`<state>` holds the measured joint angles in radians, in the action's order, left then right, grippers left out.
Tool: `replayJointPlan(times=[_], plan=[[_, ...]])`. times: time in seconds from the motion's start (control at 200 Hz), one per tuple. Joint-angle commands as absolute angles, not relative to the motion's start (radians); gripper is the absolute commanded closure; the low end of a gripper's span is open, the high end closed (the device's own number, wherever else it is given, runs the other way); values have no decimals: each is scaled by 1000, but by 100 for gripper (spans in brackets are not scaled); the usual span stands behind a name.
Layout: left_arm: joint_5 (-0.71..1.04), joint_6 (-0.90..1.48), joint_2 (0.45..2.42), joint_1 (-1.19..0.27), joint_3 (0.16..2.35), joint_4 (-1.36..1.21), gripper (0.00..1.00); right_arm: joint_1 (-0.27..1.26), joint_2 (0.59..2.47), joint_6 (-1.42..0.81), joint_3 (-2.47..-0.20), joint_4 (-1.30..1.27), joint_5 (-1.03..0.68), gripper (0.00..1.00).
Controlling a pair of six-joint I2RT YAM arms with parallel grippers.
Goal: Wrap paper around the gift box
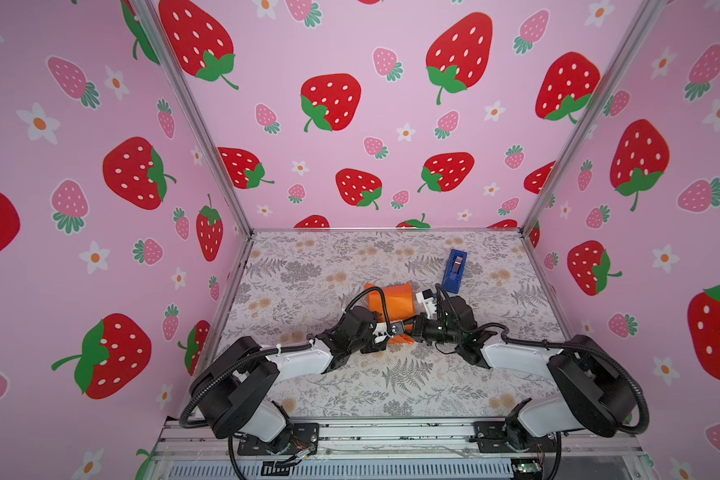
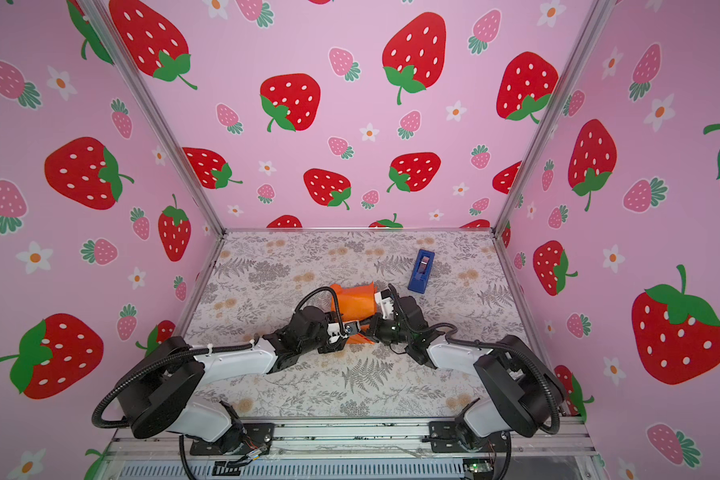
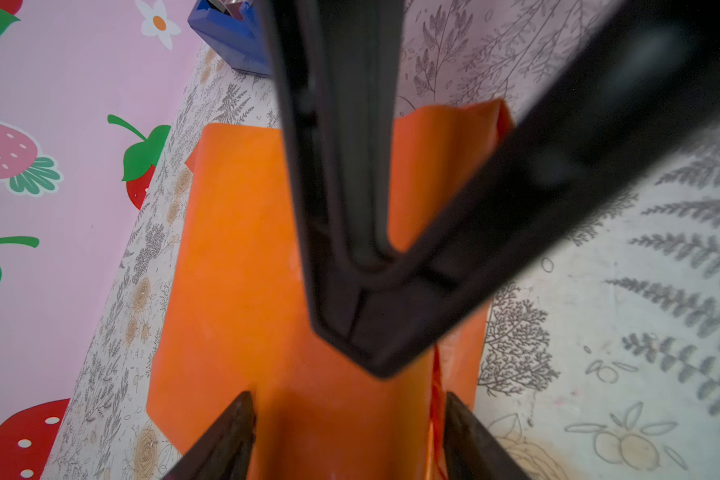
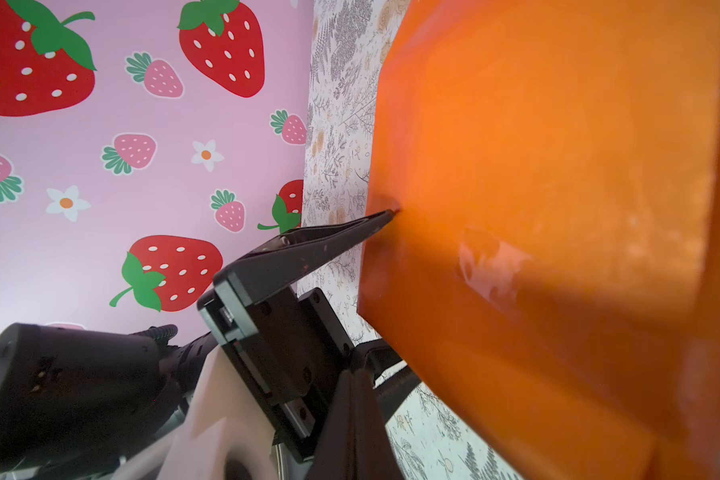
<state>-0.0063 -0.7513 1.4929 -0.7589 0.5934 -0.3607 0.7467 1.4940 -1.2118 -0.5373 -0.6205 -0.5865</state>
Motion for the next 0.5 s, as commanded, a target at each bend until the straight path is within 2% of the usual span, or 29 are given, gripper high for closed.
replayJointPlan(times=[0.0,0.495], plan=[[21,-745,1483,-755,603,-278,30,753,1524,-1249,-560,-647,-601,100],[20,-746,1486,-755,607,-270,30,743,1509,-1149,-596,-423,-497,100]])
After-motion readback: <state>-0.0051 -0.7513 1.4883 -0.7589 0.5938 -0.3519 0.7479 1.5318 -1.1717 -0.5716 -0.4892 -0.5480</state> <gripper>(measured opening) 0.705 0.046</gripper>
